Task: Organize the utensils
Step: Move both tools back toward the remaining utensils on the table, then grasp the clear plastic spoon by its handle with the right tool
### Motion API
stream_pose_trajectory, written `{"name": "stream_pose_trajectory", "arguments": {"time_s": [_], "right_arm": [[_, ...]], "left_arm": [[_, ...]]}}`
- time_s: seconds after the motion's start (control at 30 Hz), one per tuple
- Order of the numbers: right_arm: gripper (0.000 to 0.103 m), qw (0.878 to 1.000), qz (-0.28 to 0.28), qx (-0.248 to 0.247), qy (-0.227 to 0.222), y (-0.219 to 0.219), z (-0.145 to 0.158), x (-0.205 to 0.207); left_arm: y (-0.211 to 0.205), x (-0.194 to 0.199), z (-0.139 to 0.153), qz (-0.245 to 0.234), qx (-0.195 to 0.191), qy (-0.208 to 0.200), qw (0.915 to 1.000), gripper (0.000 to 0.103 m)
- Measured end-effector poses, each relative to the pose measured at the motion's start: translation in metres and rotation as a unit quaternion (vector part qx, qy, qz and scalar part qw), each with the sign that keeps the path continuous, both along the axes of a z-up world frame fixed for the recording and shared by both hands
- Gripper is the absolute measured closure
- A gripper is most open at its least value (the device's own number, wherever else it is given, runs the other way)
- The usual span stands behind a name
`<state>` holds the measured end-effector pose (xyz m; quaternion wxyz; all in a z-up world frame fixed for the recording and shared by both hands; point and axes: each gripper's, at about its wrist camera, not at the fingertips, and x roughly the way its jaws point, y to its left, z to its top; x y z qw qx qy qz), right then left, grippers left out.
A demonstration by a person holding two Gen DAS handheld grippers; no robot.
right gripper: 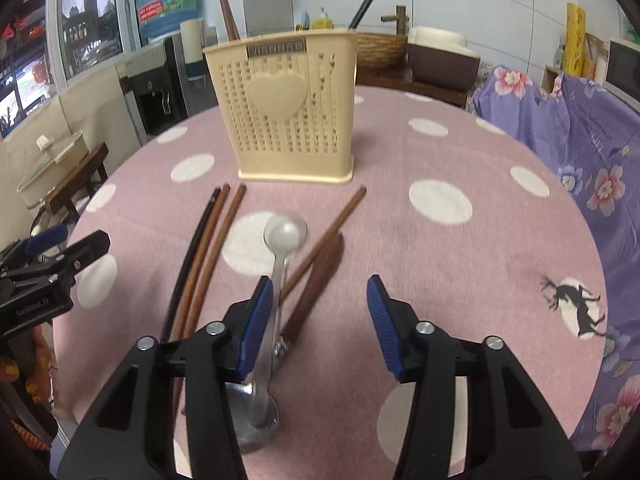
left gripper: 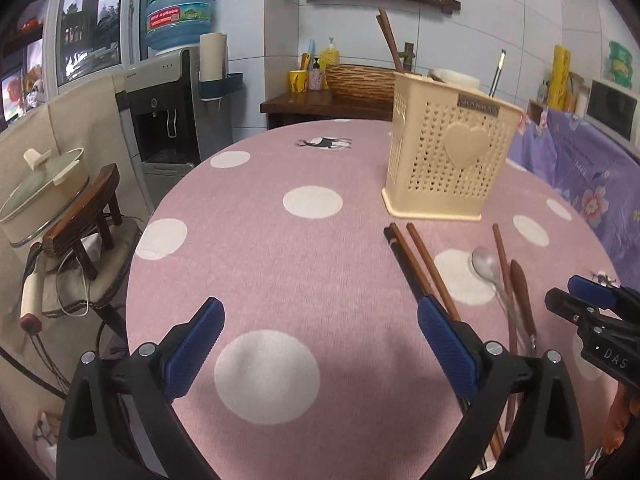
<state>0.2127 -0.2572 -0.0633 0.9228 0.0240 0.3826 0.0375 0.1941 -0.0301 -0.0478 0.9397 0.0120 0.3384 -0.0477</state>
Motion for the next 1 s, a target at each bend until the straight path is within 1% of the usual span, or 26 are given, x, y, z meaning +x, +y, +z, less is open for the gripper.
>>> {"name": "stream_pose_trajectory", "arguments": {"time_s": [0.07,0.13,0.23,0.37,0.53,0.8,0.93,1.0], "right_arm": [[0.065,1.000,0.008,0.005,0.012,0.001,-0.005,0.000],[0.068,0.999,0.020,0.011,0.023,0.004,-0.009,-0.002],[0.073,0.999,0.036,0.012,0.024,0.014,-0.009,-0.003],[0.081,0.998,0.054,0.011,0.031,0.027,-0.009,0.006],[0.082,0.997,0.058,0.019,0.040,0.034,-0.008,0.025],[0.085,0.997,0.035,-0.020,0.060,0.044,-0.014,0.054],[0.086,0.997,0.029,-0.024,0.068,0.045,-0.017,0.060],[0.089,0.997,0.026,-0.025,0.072,0.045,-0.021,0.064]], "left_arm": [[-0.002,0.000,-0.002,-0.007,-0.001,0.007,0.9999,0.006],[-0.002,-0.001,-0.004,-0.002,-0.003,0.011,0.9999,0.006],[-0.001,-0.002,-0.007,0.000,-0.011,0.017,0.9998,0.007],[-0.004,-0.003,-0.008,-0.002,-0.006,0.016,0.9999,0.007],[-0.005,-0.004,-0.008,-0.004,-0.007,0.017,0.9998,0.007],[-0.004,-0.007,-0.006,-0.004,-0.010,0.015,0.9998,0.007],[-0.004,-0.006,-0.008,-0.004,-0.009,0.018,0.9998,0.007],[-0.004,-0.005,-0.007,-0.004,-0.010,0.020,0.9997,0.007]]}}
